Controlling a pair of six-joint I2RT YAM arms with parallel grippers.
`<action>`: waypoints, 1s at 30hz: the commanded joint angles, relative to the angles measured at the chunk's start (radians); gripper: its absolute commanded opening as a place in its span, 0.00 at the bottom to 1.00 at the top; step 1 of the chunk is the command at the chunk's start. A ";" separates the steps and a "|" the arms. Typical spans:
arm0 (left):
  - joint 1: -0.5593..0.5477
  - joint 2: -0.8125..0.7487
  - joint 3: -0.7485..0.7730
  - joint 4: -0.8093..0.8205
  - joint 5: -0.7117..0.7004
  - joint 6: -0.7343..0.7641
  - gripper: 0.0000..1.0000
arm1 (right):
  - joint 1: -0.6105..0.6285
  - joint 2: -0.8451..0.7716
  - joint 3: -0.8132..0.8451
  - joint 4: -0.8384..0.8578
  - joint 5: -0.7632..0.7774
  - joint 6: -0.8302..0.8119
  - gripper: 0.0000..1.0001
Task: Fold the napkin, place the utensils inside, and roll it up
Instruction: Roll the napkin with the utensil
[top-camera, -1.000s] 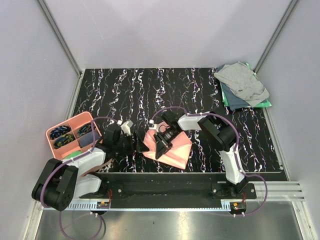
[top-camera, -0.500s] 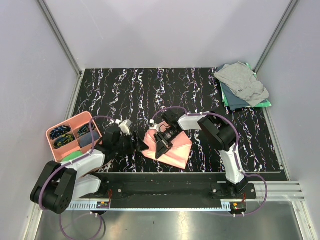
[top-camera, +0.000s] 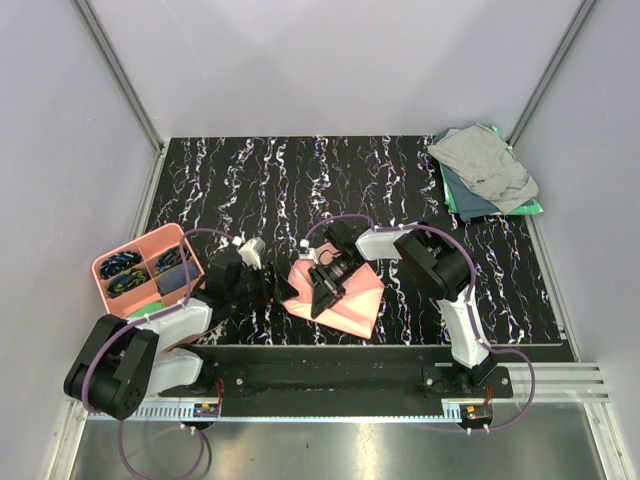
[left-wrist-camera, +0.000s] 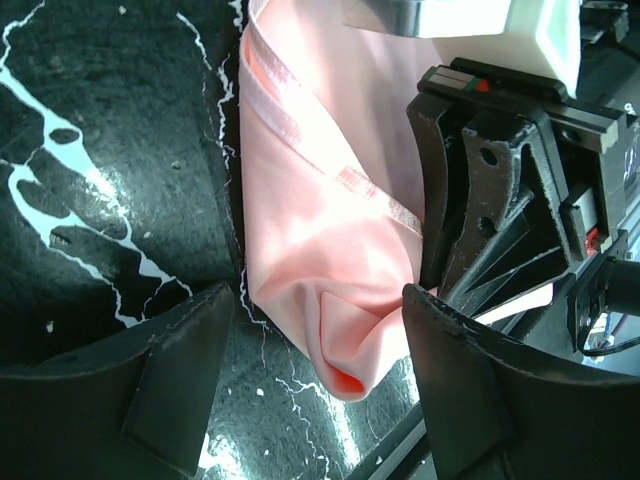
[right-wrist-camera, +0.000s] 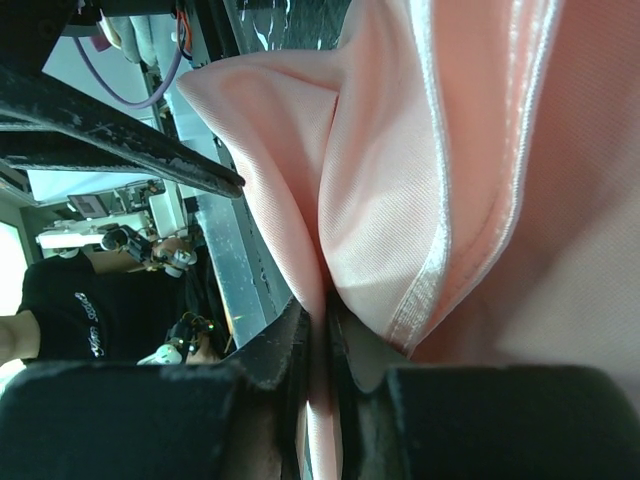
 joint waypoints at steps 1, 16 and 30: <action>0.000 0.024 -0.018 0.097 0.032 0.036 0.73 | -0.009 0.027 0.032 -0.019 -0.013 0.018 0.16; -0.001 0.051 -0.016 0.099 0.071 0.036 0.60 | -0.036 0.089 0.049 -0.022 -0.016 0.047 0.15; -0.004 0.050 -0.021 0.108 0.086 0.030 0.29 | -0.047 0.101 0.049 -0.024 0.005 0.061 0.14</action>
